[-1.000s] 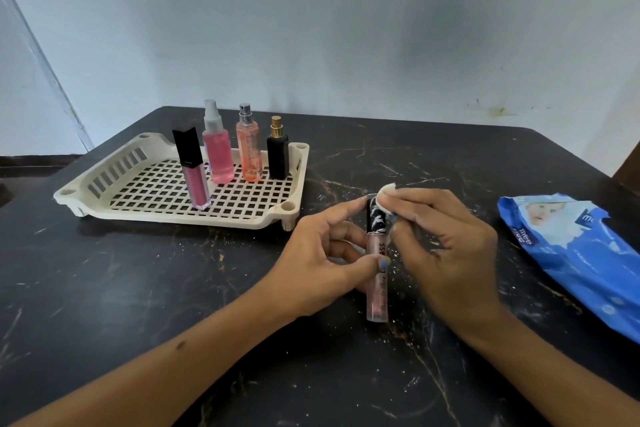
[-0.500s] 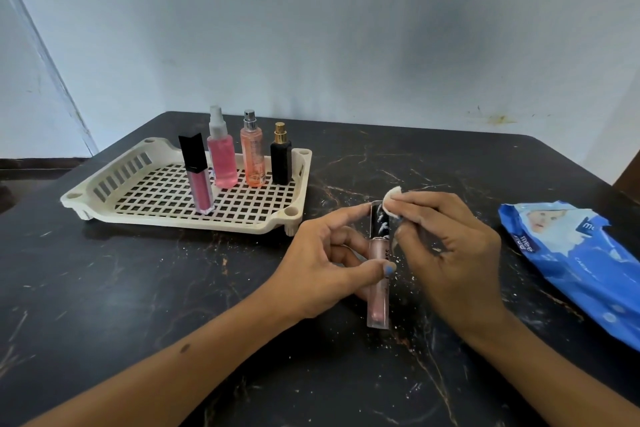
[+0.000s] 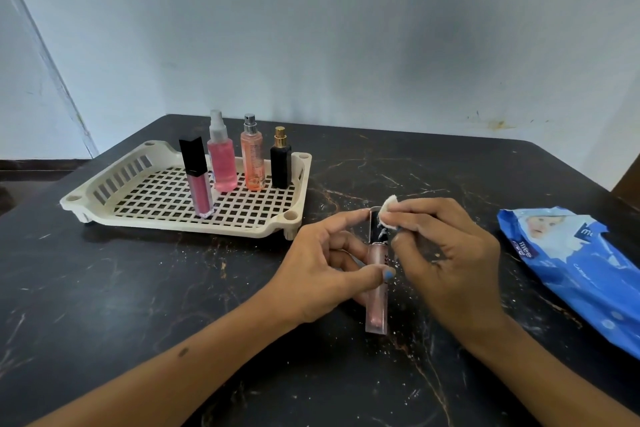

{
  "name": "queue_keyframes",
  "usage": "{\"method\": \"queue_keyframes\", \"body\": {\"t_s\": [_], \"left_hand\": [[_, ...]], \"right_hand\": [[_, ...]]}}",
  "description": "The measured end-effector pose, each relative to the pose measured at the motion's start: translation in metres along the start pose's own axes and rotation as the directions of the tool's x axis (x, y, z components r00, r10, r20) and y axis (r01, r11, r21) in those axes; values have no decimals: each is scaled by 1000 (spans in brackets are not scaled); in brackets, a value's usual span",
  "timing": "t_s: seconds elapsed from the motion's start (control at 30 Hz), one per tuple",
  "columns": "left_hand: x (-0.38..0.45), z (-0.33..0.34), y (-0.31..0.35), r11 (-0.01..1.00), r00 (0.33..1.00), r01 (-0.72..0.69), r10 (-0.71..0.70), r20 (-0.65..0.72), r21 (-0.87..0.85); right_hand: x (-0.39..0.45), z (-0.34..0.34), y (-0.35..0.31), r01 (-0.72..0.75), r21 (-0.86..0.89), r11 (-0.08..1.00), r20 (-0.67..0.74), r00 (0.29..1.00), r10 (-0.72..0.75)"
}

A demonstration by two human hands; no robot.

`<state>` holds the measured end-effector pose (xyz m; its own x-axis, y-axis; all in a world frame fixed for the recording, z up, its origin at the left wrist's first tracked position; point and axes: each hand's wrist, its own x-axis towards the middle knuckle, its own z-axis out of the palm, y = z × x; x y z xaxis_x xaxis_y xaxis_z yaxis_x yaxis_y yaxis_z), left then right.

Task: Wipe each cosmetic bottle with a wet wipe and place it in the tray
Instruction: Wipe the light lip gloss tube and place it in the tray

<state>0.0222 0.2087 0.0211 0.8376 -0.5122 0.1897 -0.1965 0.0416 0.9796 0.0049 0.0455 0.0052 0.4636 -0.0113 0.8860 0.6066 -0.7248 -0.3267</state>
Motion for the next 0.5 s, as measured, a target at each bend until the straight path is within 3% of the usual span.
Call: {"method": "queue_keyframes", "body": {"t_s": [0.5], "left_hand": [[-2,2,5,998,999,-33,34,-28,53]], "right_hand": [[1,0,0,102,-101,990,80,992,-94]]}}
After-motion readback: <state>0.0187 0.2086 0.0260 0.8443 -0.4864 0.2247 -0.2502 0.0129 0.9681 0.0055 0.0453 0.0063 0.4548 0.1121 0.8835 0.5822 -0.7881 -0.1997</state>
